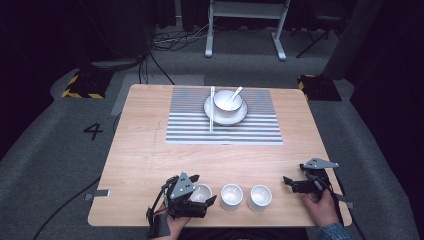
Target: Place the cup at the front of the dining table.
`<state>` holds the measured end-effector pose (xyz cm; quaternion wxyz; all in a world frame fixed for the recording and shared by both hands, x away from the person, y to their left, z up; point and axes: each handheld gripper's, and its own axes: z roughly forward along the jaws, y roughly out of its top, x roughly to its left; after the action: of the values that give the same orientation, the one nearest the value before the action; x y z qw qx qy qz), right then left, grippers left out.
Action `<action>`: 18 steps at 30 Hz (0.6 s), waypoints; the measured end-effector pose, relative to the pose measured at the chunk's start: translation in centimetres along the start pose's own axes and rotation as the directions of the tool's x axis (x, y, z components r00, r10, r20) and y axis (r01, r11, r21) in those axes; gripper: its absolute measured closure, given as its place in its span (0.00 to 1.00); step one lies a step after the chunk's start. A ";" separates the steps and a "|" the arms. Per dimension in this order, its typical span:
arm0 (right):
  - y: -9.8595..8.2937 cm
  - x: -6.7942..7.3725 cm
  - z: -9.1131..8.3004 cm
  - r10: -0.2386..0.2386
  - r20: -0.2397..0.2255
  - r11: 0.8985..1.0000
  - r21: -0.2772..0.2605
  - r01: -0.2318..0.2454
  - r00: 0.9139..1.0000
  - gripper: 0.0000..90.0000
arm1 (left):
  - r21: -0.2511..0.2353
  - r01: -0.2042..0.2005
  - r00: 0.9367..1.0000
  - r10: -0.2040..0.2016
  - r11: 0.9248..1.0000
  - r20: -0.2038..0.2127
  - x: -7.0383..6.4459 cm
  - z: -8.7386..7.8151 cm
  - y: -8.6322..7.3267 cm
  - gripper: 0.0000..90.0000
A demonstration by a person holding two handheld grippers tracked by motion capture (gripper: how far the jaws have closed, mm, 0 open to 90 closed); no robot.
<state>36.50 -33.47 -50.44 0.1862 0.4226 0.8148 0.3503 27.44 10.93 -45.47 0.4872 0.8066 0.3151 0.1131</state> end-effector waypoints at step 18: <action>0.0 0.0 0.0 0.000 0.000 1.000 0.000 0.000 1.000 0.12 | 0.207 0.021 1.000 -0.021 0.978 -0.002 0.6 2.2 -1.8 0.26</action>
<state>36.50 -33.47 -50.44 0.1862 0.4226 0.8149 0.3503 28.29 10.35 -48.22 0.4019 0.8495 0.3337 0.0744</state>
